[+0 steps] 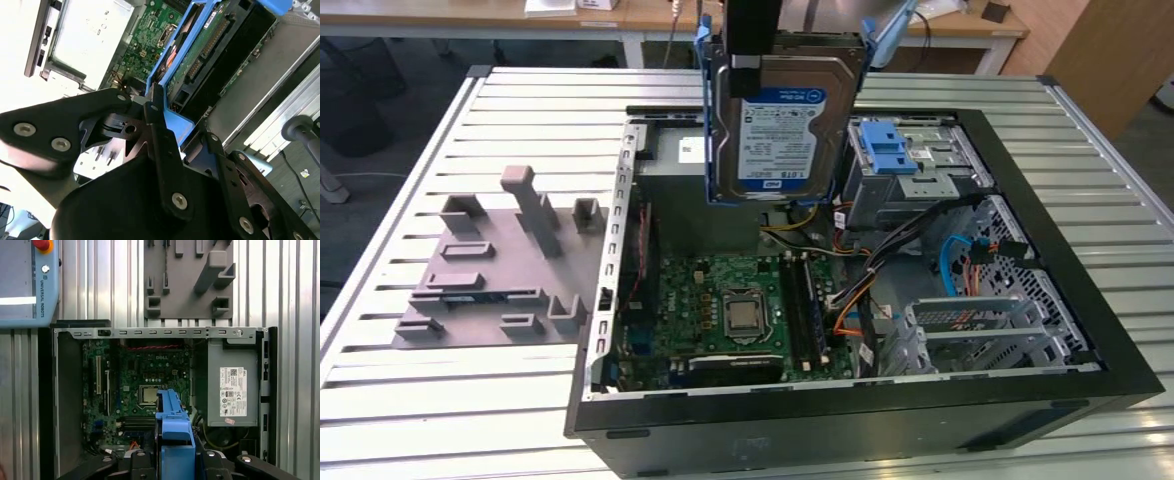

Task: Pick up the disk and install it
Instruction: 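Insert the disk into the insertion slot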

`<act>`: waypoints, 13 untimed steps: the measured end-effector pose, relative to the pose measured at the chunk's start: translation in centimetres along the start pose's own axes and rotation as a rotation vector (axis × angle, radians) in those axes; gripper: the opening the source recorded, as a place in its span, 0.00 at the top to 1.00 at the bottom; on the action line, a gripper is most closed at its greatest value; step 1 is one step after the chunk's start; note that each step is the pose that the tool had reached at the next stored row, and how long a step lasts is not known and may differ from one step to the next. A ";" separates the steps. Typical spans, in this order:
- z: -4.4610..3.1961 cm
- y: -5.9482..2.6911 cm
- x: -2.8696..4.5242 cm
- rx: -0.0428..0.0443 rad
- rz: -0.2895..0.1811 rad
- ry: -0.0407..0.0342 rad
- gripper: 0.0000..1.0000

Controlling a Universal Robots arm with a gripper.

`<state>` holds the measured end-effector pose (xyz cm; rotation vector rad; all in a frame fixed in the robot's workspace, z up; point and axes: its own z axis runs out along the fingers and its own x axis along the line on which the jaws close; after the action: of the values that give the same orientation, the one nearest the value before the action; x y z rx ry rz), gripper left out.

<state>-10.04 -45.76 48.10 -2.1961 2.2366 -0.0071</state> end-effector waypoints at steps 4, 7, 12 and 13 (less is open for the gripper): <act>0.03 -0.87 0.13 0.0000 0.000 -0.0001 0.64; 0.06 -1.60 0.24 0.0000 0.000 -0.0001 0.64; 0.11 -2.93 0.49 0.0000 0.000 -0.0001 0.64; 0.13 -3.17 0.54 0.0001 0.000 -0.0001 0.64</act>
<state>-6.89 -46.36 48.00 -2.1960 2.2365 -0.0071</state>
